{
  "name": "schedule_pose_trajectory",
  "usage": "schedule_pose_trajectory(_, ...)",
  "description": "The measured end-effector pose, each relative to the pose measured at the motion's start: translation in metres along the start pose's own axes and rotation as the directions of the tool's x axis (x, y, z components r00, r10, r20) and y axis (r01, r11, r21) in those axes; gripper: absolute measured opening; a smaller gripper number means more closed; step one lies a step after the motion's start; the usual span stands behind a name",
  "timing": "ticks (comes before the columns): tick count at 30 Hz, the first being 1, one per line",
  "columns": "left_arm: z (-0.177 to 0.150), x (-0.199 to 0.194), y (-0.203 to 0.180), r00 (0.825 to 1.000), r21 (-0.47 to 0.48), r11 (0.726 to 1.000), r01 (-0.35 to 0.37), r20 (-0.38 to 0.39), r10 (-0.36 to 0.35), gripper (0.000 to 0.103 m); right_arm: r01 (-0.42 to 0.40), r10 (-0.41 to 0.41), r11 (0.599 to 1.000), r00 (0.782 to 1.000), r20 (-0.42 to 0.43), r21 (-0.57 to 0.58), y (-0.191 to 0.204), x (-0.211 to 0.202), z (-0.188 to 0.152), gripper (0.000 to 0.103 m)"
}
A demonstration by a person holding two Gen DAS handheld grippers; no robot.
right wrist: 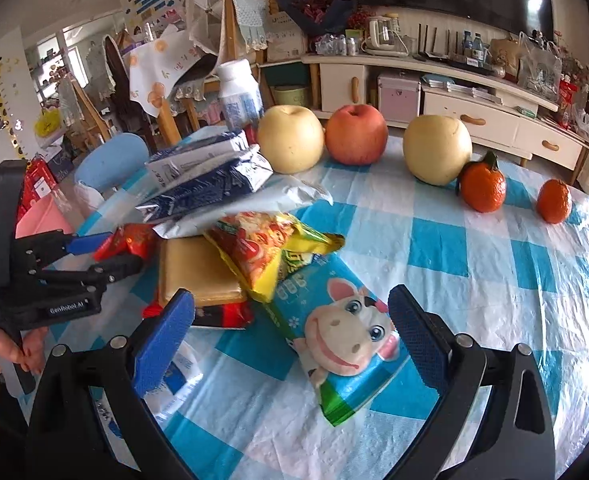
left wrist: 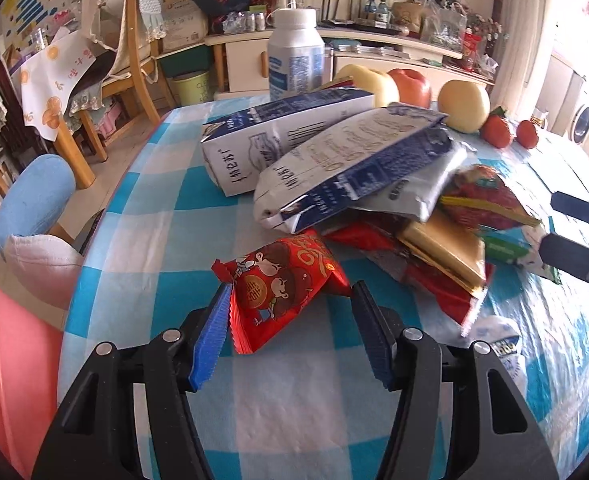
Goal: Collect trash
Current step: 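Grasp red cartoon snack packet with left tool while right tool grasps yellow chip bag, then lift both packets over the pink bucket and open both tools to drop them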
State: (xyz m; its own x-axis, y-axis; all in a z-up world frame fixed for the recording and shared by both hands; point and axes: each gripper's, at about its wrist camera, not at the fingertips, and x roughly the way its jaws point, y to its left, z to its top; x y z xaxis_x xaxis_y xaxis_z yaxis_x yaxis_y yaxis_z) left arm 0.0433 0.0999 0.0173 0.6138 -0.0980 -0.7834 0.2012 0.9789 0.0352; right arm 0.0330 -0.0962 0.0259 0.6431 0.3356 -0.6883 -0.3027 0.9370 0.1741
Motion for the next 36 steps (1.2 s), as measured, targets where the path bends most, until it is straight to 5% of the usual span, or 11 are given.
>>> schedule_pose_trajectory(4, -0.004, -0.009, -0.004, 0.999, -0.008, 0.999, 0.036, 0.011, -0.035, 0.061, -0.028, 0.028, 1.000, 0.999, 0.029, 0.006, 0.008, 0.003, 0.006, 0.096)
schedule_pose_trajectory(6, -0.005, -0.011, -0.004, 0.999, -0.013, 0.999, 0.046, 0.013, -0.046, 0.061, -0.047, 0.047, 0.999, 0.998, 0.032, 0.019, 0.010, 0.008, 0.009, 0.073)
schedule_pose_trajectory(10, -0.009, -0.013, -0.006, 0.998, -0.014, 0.998, 0.056, 0.014, -0.056, 0.061, -0.066, 0.065, 0.996, 0.998, 0.019, 0.051, 0.010, 0.021, 0.010, 0.060)
schedule_pose_trajectory(14, -0.010, -0.015, -0.005, 0.998, -0.019, 0.998, 0.068, 0.017, -0.067, 0.061, -0.083, 0.080, 0.994, 0.996, 0.032, 0.078, 0.009, 0.025, 0.010, 0.033)
schedule_pose_trajectory(17, -0.012, -0.017, -0.003, 0.997, -0.031, 0.997, 0.075, 0.020, -0.074, 0.061, -0.087, 0.083, 0.992, 0.995, 0.047, 0.087, 0.009, 0.025, 0.008, 0.025)
schedule_pose_trajectory(36, -0.032, -0.043, 0.022, 0.995, -0.158, 0.984, 0.087, 0.068, -0.077, 0.061, -0.045, 0.041, 0.998, 0.994, 0.100, 0.046, 0.021, -0.006, 0.003, 0.013)
